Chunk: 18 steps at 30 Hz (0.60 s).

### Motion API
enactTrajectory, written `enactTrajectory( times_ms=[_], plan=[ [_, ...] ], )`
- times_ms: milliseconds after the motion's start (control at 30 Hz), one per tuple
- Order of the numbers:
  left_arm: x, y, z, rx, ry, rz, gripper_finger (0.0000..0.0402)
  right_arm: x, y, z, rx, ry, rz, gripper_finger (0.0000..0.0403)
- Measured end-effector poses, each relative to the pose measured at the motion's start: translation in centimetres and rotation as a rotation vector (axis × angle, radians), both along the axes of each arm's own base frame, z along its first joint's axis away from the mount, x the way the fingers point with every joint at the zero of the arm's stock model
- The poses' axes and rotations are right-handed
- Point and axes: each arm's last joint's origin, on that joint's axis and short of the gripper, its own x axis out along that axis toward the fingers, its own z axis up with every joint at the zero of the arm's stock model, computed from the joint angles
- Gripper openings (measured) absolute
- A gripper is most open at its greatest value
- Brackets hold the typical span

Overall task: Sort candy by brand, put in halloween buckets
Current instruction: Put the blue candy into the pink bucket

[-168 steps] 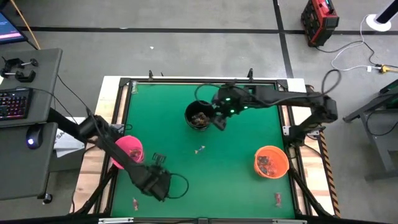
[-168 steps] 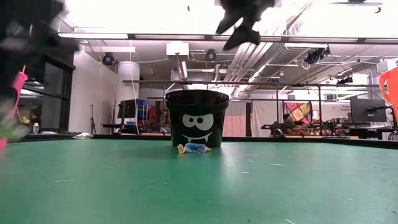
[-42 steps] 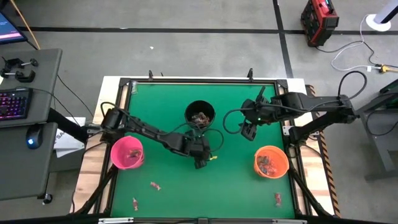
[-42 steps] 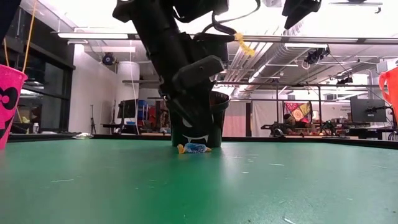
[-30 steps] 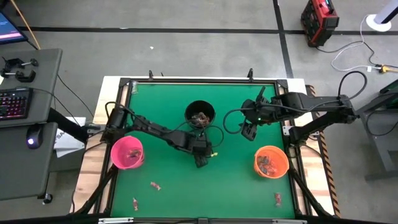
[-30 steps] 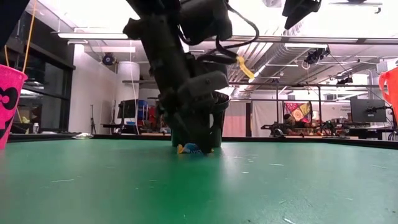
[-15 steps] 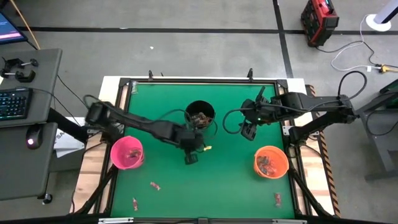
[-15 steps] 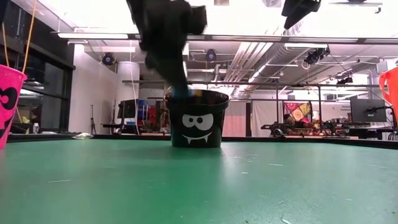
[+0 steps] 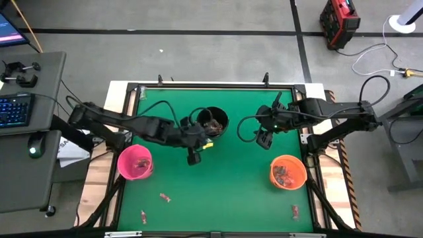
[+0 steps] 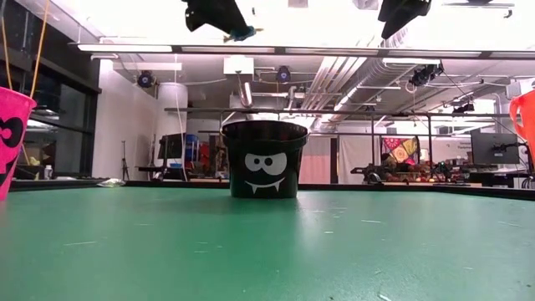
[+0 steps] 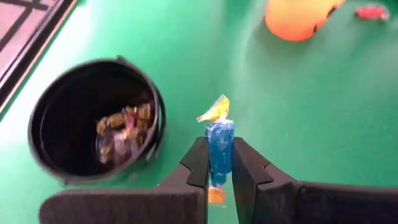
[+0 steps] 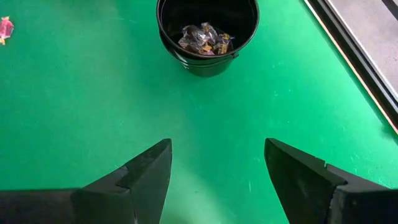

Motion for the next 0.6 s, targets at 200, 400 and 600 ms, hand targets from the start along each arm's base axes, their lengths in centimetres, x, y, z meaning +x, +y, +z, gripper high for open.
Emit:
enactTrajectory(
  times_ms=[200,400,600],
  plan=[
    [-2.6,-0.9,0.6,-0.022,0.092,0.007,0.0016,0.0,0.0,0.0,0.004,-0.003,-0.007,0.0250],
    [-5.9,-2.1,1.0,-0.026,0.223,0.007,0.0016,0.2,0.0,0.1,0.038,-0.037,-0.060,0.0250],
    [-10.2,-3.1,1.4,-0.130,0.437,0.004,0.0016,0.7,0.0,0.5,0.062,-0.124,-0.129,0.0250]
  ],
)
